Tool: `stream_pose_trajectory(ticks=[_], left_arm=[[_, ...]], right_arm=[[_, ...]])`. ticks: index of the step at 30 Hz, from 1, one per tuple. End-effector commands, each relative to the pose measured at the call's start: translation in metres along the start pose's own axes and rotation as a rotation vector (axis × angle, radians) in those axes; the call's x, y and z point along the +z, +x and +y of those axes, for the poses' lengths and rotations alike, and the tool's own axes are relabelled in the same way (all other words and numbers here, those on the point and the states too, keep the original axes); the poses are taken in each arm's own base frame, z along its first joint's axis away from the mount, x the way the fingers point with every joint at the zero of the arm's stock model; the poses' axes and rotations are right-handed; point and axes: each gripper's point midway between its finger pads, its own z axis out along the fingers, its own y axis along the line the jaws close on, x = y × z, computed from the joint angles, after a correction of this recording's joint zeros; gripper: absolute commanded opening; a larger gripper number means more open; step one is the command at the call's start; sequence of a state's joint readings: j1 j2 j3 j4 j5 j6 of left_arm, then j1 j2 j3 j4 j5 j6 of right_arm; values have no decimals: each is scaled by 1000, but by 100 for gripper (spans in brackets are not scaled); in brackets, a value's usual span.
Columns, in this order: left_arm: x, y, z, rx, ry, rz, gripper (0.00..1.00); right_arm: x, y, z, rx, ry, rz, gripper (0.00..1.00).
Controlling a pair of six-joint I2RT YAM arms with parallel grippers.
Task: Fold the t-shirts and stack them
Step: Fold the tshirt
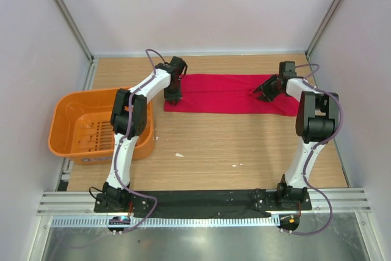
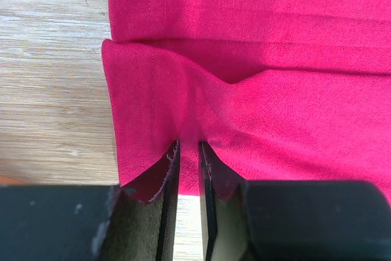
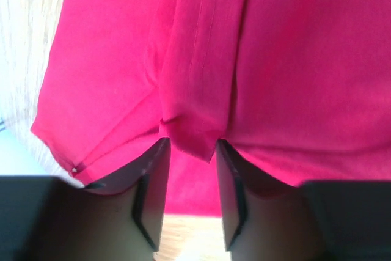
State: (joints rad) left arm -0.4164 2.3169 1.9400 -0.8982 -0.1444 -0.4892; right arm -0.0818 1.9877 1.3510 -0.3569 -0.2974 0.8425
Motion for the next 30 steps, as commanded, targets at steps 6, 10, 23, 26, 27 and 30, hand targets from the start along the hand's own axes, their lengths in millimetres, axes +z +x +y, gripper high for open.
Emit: stream_pose_trajectory(ticks=[6,10,23,26,27,30], left_arm=[[-18,-2,-2,-6,21,-19,19],[-23,-6,0,-19,15,-46,19],[-75,-12,-43,2,138,-121,35],[-68,-17,-45,35,140,-135,35],[-58,-14,-46,55,133,-115,35],[-45,-11,-47,94,126,-81,34]], right_arm=[[10,-37,47,-20,-107,-88,2],[22,-53,80,-40,-158,-119,1],[-73,-91,60,-266,103,-233,76],[-93,-82,26,-261,209,-243,77],[-103,-82,19,-254,241,-274,77],[-98,-71,-14,-204,327,-289,77]])
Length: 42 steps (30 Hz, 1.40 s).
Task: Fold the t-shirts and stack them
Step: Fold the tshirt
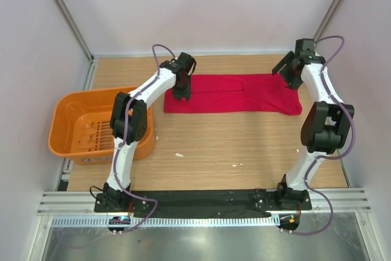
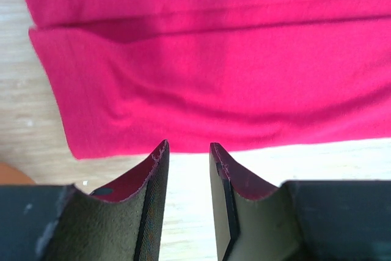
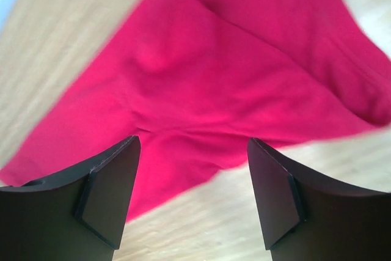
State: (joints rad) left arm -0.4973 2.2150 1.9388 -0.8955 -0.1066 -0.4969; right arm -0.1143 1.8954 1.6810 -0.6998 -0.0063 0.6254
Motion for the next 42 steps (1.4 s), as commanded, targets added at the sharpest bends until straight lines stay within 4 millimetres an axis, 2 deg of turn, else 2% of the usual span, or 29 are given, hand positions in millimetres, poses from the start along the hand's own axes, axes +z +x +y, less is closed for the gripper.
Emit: stream_pose_trajectory(ticks=[1,2,4,5,10,11,16,18,20,22,24,25,26,27,28,29,31,32,33,34,35,36,38,40,42], left_arm=[[14,-6,1,45,10,11,34],[19,-2,2,53,2,21,34],[27,1,5,61,-9,19,34],[31,3,8,63,-17,24,34],[52,25,20,80,-56,74,34],[55,28,22,82,-66,86,34],[59,47,31,80,-98,133,33],[59,55,33,80,-105,148,33],[61,69,35,86,-112,179,32],[57,79,29,93,-92,190,32],[56,100,22,81,-70,230,32],[51,103,15,72,-51,228,32],[49,118,8,75,-28,259,32],[47,121,2,68,-22,259,32],[39,121,-2,66,-15,245,32],[34,126,-9,70,0,249,32],[24,131,-15,52,16,253,33],[10,130,-25,41,56,248,33],[5,134,-28,31,73,256,34],[-1,137,-34,3,91,259,34],[-15,142,-50,3,155,264,35],[-16,146,-58,-3,179,262,36],[-20,169,-77,-6,228,298,36],[-22,180,-96,2,276,329,36],[-30,198,-117,33,329,368,35]], right_arm=[[-1,21,-41,-8,165,-1,77],[5,31,-50,24,193,14,77],[13,34,-50,55,180,3,76],[22,43,-56,67,190,19,76],[45,36,-71,52,213,-34,73],[51,38,-75,39,218,-28,69],[70,35,-108,5,257,-10,63],[77,34,-127,-21,286,-1,63],[78,26,-137,-80,307,-2,66],[82,23,-141,-109,311,13,68],[81,14,-134,-145,286,7,70],[84,14,-134,-150,290,16,71],[82,7,-131,-152,299,12,72],[80,4,-130,-152,304,12,73],[75,-8,-123,-150,297,-12,74],[69,-8,-124,-139,313,0,75],[56,-25,-113,-131,313,-41,77],[45,-30,-110,-115,321,-51,78],[37,-35,-109,-105,347,-74,79],[28,-43,-98,-88,343,-101,79],[19,-39,-98,-65,366,-90,80],[16,-37,-91,-2,364,-99,80],[13,-27,-67,18,327,-101,82],[14,-17,-41,48,294,-115,86],[22,-5,-26,55,271,-89,90]])
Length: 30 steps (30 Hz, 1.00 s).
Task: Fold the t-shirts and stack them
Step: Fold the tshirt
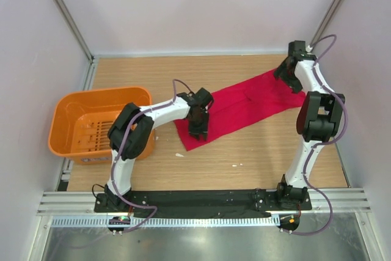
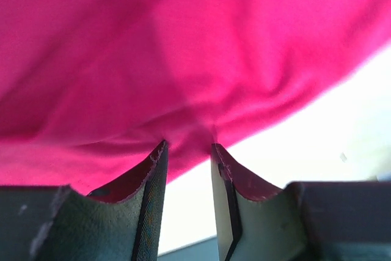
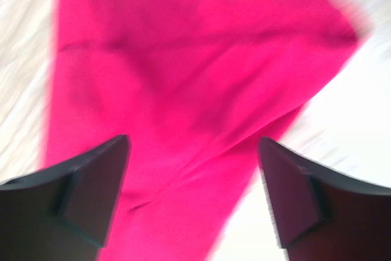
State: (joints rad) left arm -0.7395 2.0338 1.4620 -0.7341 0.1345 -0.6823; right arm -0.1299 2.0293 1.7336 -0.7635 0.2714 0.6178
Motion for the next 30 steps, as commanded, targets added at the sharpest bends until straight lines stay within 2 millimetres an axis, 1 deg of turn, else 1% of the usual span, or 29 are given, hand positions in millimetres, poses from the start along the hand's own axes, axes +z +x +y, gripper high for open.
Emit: stream_pose_trajectory(ticks=[1,2,3,4,5,6,7,8,9,11,12,13,14,16,18,19,20,21,22,23,24,25,26,27,28,29,30], left_arm=[[2,37,-46,2,142,100,35],[0,49,-58,34,169,115,35],[-2,54,-67,54,199,114,36],[-1,74,-74,78,226,158,36],[-1,79,-78,94,239,158,36],[-7,80,-81,108,250,140,36],[-9,83,-82,113,254,127,36],[-6,86,-79,97,268,115,37],[-12,86,-80,96,282,98,37],[-33,76,-85,113,309,19,38],[-41,73,-86,121,318,-13,38],[-60,67,-92,139,348,-63,39],[-69,61,-93,151,352,-104,40],[-89,50,-96,174,358,-170,43],[-114,40,-102,185,383,-236,45],[-120,37,-101,181,385,-252,45],[-127,35,-100,179,381,-265,45],[-130,32,-98,174,371,-276,45],[-134,27,-94,165,363,-287,45],[-135,26,-89,159,344,-287,45],[-136,23,-84,155,323,-299,45],[-137,17,-77,150,300,-312,45],[-137,18,-67,142,261,-304,45],[-138,14,-62,140,238,-312,45],[-138,6,-54,131,206,-329,45],[-144,2,-50,149,182,-339,48],[-139,-2,-46,157,152,-335,49]], right_arm=[[-29,7,42,94,-68,-7,99],[-30,15,50,79,-71,7,100],[-21,23,53,69,-53,20,100],[-20,21,54,63,-33,0,100],[-16,24,55,49,-19,-3,100],[-12,24,53,48,-5,-7,100],[-6,28,50,42,14,-1,100],[-3,29,47,40,27,-5,100],[-2,29,44,35,43,-12,100],[-1,28,35,10,63,-40,100],[2,34,29,-7,75,-34,100],[2,34,28,-19,73,-43,100],[4,33,28,-44,71,-49,100],[9,38,32,-83,44,-31,100],[21,39,38,-132,20,-31,100],[26,36,44,-140,2,-51,100],[31,36,47,-160,-10,-52,100],[43,43,48,-204,-13,-32,100],[45,40,56,-220,-38,-31,100],[49,40,61,-237,-55,-28,100],[56,52,76,-310,-82,-11,100],[59,56,85,-332,-109,-5,100],[65,59,90,-353,-119,3,100],[76,67,94,-382,-127,21,100],[78,65,105,-403,-160,8,100],[78,72,117,-424,-197,22,100],[80,76,126,-437,-222,30,100]])
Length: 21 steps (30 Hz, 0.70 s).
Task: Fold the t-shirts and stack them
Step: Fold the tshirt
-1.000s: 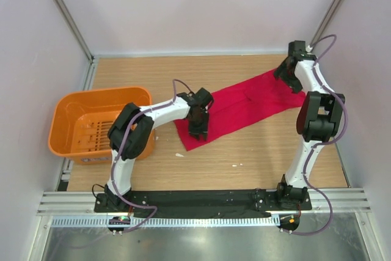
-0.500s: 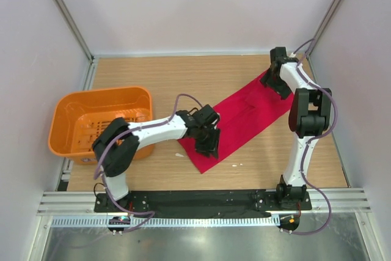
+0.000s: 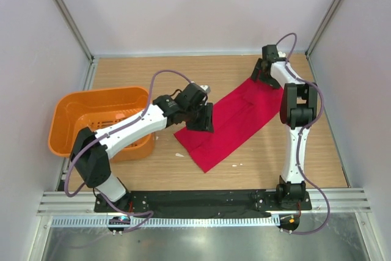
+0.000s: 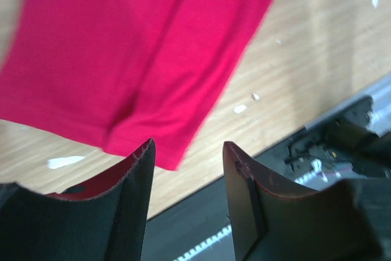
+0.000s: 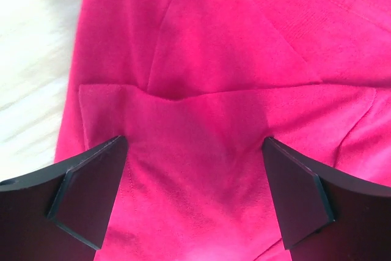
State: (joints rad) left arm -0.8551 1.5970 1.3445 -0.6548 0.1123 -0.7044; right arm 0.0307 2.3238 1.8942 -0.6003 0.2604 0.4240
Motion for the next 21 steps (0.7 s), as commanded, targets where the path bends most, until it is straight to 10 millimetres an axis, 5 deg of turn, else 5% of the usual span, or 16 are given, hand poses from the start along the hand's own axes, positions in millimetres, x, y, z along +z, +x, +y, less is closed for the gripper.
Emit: stream_pose_trajectory(ticks=[1,6,9,14,18,21], left_arm=[[-9,-23,21,61,-118,-43,50],[18,-37,40,187,-232,-13,60],[50,-31,51,206,-286,70,61],[92,-11,62,237,-309,143,63],[111,12,70,219,-302,217,63],[120,34,69,164,-280,288,62]], right_arm=[[20,11,50,-128,-143,21,100],[-4,-4,131,-250,-312,-74,100],[-32,-17,153,-267,-343,-111,100],[-92,-58,127,-201,-277,-158,100],[-148,-97,71,-115,-216,-211,100],[-156,-96,46,-86,-223,-176,100]])
